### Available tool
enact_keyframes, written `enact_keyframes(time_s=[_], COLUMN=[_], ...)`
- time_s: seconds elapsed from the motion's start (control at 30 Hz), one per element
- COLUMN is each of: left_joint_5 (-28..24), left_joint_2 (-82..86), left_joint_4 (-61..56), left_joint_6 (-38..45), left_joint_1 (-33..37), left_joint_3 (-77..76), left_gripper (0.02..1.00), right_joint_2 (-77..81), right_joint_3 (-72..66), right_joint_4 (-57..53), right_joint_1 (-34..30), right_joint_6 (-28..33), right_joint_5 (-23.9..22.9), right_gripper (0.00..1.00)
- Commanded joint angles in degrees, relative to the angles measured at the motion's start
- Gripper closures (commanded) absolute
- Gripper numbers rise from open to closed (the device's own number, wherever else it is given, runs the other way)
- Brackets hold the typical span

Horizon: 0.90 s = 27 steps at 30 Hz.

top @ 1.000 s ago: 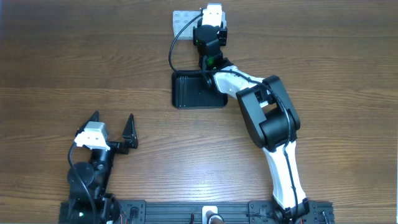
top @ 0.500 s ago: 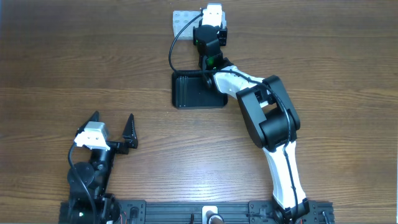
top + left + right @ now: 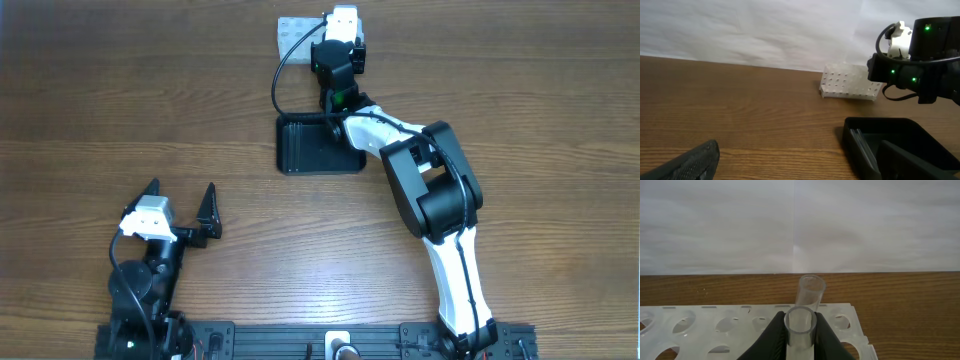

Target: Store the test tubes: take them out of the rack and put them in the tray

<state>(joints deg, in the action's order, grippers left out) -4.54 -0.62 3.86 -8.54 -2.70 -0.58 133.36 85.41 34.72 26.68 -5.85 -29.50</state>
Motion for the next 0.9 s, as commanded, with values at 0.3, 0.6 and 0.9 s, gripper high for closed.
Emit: enact_keyframes(time_s=[0.3, 0.6, 0.9], left_joint_5=[-0.52, -0.52, -0.52], left_joint_2=[0.46, 0.46, 0.46], left_joint_4=[0.24, 0.22, 0.22], left_joint_6=[0.83, 0.83, 0.83], left_joint_1=[0.22, 0.22, 0.22], left_joint_3=[0.24, 0.24, 0.24], left_gripper=[0.02, 0.02, 0.02], right_joint_2=[0.79, -0.09, -1.55], right_joint_3=[1.22, 1.38, 3.06], right_joint_4=[0.7, 0.87, 0.83], right_joint_1=[0.35, 0.35, 0.35], right_joint_6=[-0.33, -0.33, 0.61], right_joint_5=[-1.57, -1.86, -1.88], right_gripper=[0.941, 0.991, 0.989])
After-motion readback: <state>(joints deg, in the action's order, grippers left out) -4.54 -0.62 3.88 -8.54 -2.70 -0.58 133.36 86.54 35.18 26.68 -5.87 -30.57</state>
